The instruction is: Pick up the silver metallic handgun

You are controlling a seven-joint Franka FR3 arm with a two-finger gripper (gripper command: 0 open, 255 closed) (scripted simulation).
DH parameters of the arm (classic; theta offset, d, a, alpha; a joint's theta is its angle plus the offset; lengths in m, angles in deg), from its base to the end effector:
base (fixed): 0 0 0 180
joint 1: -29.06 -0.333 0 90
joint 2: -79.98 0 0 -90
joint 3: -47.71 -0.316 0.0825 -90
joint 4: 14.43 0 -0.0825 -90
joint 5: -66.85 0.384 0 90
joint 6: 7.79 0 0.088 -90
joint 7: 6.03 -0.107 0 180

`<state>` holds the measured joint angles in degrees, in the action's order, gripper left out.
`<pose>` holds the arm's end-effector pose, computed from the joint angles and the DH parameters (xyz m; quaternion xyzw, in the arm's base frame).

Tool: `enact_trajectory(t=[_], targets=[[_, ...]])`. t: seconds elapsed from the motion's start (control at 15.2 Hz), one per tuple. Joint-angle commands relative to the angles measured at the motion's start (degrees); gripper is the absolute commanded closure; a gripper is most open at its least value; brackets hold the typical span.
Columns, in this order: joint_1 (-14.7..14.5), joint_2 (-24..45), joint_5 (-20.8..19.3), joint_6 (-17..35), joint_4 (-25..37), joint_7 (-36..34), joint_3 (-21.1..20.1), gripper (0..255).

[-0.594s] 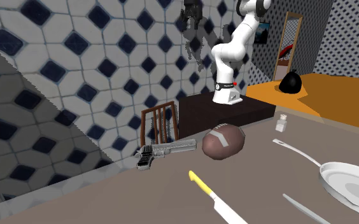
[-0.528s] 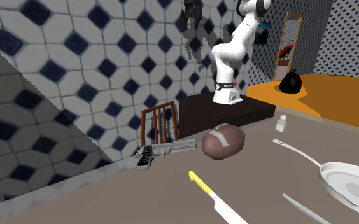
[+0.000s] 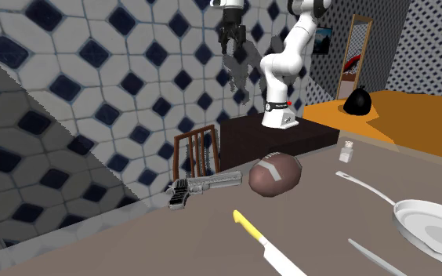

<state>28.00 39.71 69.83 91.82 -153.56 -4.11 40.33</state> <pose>0.3362 0.0618 0.5416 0.9973 0.0712 0.0053 0.0157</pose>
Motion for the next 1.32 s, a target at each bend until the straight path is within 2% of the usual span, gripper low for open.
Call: enact_trajectory(t=[0.0, 0.4, 0.73, 0.99, 1.25], targets=[[-0.4, 2.2, 0.7, 4.0, -1.6, -1.9, -1.7, 0], [-0.6, 11.4, 1.5, 15.4, -3.5, -7.0, -6.4, 0], [-0.3, 21.3, 0.2, 24.5, -2.8, -12.0, -10.3, 0], [0.3, 30.2, -2.9, 31.0, -0.7, -17.0, -13.0, 0], [0.5, 39.8, -8.1, 36.3, 2.8, -23.3, -14.8, 0]])
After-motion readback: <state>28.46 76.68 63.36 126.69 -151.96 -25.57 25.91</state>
